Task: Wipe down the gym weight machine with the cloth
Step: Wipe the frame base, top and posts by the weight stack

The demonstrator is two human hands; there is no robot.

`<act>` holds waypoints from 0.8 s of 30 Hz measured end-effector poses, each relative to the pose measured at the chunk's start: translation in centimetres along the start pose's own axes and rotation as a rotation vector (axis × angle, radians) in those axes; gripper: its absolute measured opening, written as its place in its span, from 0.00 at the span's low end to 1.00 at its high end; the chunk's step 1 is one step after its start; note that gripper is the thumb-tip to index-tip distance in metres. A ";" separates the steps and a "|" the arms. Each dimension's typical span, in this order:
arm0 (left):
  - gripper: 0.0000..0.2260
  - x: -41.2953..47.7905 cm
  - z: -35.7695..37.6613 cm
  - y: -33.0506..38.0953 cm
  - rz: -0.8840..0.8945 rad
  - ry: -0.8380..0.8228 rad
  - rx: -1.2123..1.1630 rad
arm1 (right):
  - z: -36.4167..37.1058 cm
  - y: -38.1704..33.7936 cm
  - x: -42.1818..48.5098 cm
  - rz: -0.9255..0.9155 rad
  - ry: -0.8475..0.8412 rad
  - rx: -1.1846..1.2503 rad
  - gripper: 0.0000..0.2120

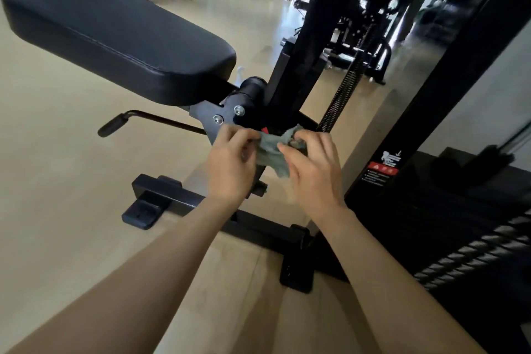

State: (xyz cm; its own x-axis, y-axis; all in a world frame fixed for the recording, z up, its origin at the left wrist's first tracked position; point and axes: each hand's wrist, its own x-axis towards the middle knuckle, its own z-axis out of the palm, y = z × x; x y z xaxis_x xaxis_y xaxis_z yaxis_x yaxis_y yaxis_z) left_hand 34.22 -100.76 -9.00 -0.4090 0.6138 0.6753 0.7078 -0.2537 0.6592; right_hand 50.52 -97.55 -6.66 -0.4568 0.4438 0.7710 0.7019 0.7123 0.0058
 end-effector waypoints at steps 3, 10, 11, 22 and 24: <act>0.11 -1.1 0.5 -0.1 0.062 -0.052 -0.003 | -1.1 0.8 -0.9 -0.013 -0.036 -0.050 0.12; 0.13 -1.8 2.4 1.5 0.031 -0.119 0.015 | -1.5 0.7 -1.4 0.084 -0.032 -0.005 0.04; 0.11 -1.6 2.4 1.5 0.013 -0.126 0.027 | -1.4 0.4 -1.4 0.097 -0.025 0.011 0.04; 0.06 2.5 -2.2 -2.6 -0.117 0.083 0.024 | 0.9 -4.3 3.7 0.061 -0.163 0.151 0.21; 0.05 2.8 -2.6 -3.2 -0.113 0.080 0.020 | 1.0 -5.0 4.3 -0.022 -0.211 0.065 0.28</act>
State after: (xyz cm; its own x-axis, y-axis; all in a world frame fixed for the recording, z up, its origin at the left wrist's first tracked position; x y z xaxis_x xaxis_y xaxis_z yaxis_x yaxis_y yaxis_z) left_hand 29.33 -100.22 -8.32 -0.5307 0.5757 0.6220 0.6658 -0.1708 0.7263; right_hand 44.52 -98.64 -3.99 -0.5804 0.5270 0.6208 0.6570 0.7535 -0.0254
